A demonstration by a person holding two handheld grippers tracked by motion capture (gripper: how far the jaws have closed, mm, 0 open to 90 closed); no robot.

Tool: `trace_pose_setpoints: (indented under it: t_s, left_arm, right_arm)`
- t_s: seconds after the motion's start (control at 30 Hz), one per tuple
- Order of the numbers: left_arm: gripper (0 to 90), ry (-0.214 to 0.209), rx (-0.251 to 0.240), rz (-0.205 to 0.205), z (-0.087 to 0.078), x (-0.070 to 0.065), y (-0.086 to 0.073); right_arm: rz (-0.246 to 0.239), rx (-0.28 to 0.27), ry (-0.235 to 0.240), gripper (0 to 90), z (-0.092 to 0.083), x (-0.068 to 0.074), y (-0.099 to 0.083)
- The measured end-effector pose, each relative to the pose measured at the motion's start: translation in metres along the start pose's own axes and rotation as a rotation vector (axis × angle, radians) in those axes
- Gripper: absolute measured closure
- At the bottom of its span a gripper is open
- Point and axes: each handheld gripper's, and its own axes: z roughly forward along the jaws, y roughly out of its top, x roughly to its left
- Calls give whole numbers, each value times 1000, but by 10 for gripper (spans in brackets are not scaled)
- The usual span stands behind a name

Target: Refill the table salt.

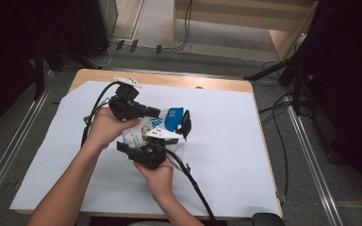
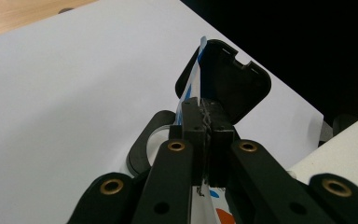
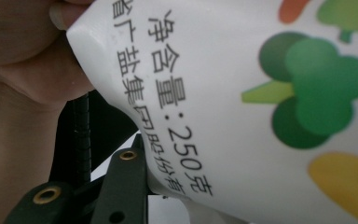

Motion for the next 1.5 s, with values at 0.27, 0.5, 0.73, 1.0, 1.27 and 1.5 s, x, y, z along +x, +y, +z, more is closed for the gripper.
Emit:
trace_pose_setpoints:
  t_s: [0.27, 0.5, 0.73, 1.0, 1.27, 1.5]
  left_arm:
    - [899, -3, -3, 5, 0, 0, 0]
    - [881, -15, -16, 8, -2, 0, 0]
    - [875, -14, -18, 13, -4, 1, 0]
    - [900, 20, -14, 18, -4, 0, 1]
    - [900, 31, -8, 8, -4, 1, 1]
    - [900, 30, -8, -1, -3, 1, 1]
  right_arm:
    - [65, -26, 26, 702, 0, -3, -1]
    - [102, -40, 40, 709, 0, -4, -1]
    - [109, -48, 46, 711, -1, -4, 1]
    - [130, -41, 60, 708, 0, -4, 2]
    - [101, -26, 52, 686, 1, -3, 3]
    - [87, -18, 46, 673, 1, -3, 3]
